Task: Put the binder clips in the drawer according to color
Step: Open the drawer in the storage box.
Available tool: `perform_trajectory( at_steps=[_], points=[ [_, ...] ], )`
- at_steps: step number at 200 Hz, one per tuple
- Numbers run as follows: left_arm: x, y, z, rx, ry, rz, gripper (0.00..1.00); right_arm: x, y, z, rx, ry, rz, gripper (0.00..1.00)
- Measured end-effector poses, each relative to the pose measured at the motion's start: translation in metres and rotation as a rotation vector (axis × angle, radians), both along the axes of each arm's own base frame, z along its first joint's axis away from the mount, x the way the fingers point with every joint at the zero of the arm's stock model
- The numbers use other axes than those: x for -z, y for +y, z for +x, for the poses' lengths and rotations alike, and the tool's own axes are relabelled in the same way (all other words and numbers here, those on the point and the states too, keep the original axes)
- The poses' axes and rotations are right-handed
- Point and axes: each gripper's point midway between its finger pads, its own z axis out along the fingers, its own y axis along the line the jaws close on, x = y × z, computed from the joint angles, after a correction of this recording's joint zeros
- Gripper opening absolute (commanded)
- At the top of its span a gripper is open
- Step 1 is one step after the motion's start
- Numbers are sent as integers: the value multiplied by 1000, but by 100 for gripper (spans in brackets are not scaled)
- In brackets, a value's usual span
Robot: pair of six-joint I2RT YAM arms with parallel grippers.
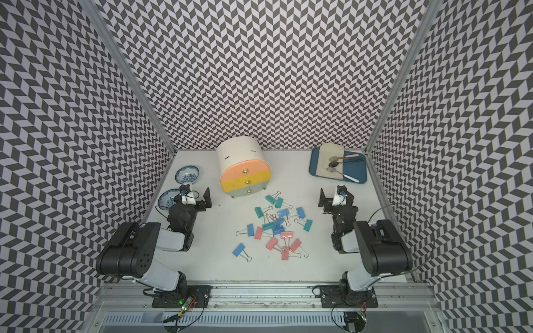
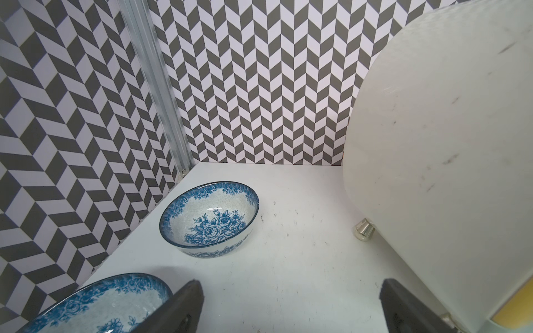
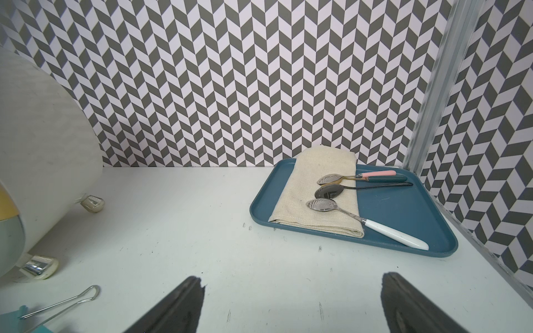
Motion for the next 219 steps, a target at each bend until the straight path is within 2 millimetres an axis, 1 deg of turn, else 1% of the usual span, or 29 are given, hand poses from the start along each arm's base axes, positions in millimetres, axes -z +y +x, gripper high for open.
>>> perform_trajectory(
  at_steps=[131,156,163,176,197,204,219],
  points=[
    [0,1,0,4,1,-1,100,0,-1,0,5,0,1,99],
    [1,6,-1,-30,10,-11,100,-3,-7,-1,38,-2,12,99],
    [0,10,-1,-54,18,-17,100,-7,-9,-2,50,-8,15,99],
    [-6,19,5,-107,43,-37,100,-23,-10,-5,56,-40,19,99],
    [-34,28,20,-173,39,-78,100,-57,-11,-13,55,-119,36,99],
    [-43,30,21,-189,36,-94,100,-67,-13,-17,66,-140,68,99],
    [-60,31,16,-218,33,-133,100,-87,-23,-24,121,-166,171,99]
  ],
)
